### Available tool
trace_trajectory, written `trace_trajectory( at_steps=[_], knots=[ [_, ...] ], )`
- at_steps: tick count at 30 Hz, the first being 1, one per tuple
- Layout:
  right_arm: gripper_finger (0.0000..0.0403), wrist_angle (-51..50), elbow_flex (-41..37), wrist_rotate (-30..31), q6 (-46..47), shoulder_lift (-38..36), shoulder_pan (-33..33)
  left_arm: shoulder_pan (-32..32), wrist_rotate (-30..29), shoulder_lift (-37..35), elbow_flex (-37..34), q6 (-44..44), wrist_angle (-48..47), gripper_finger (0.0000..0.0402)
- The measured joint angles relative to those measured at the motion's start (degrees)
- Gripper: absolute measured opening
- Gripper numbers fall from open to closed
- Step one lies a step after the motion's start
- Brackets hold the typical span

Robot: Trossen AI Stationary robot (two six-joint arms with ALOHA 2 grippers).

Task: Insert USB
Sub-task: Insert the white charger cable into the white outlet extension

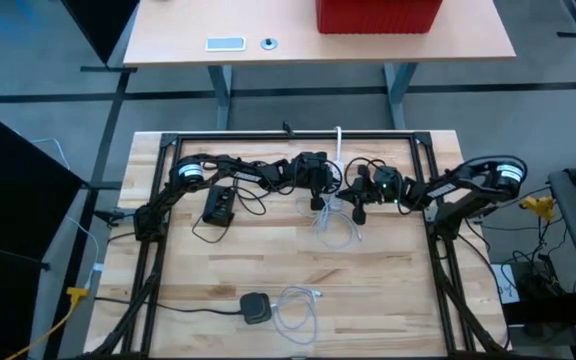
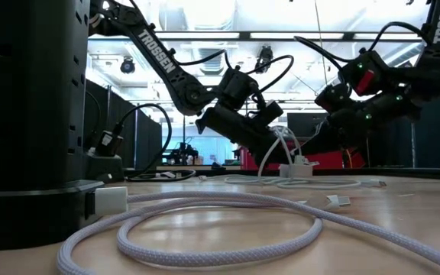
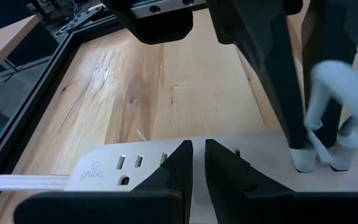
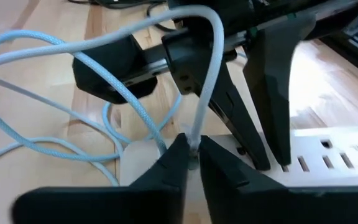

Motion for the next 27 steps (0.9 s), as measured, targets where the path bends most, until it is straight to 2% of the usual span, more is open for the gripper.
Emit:
trace_trajectory(
  at_steps=[8, 12, 15, 21, 27],
  knots=[
    [0.0123, -7.65, 0.12, 3.85, 0.12, -10.25, 0.05, -0.02, -0.04, 0.02, 0.0, 0.0, 0.17, 0.0032],
    [0.0174, -15.17, 0.13, 8.97, 0.14, -17.16, 0.09, -0.02, -0.02, 0.02, 0.0, 0.22, 0.17, 0.0032],
    [0.0202, -19.67, 0.16, 9.29, 2.01, -20.94, 0.13, -0.01, -0.02, 0.02, 0.0, 0.24, 0.29, 0.0032],
    [0.0243, -26.37, 0.25, 9.82, 11.73, -21.2, 3.69, -0.02, -0.03, 0.04, -0.02, -0.02, 0.7, 0.0032],
    [0.0274, -32.98, 2.25, 17.95, 23.15, -19.76, 9.85, 0.04, -0.09, 0.18, -0.13, -5.34, 3.21, 0.0032]
  ],
)
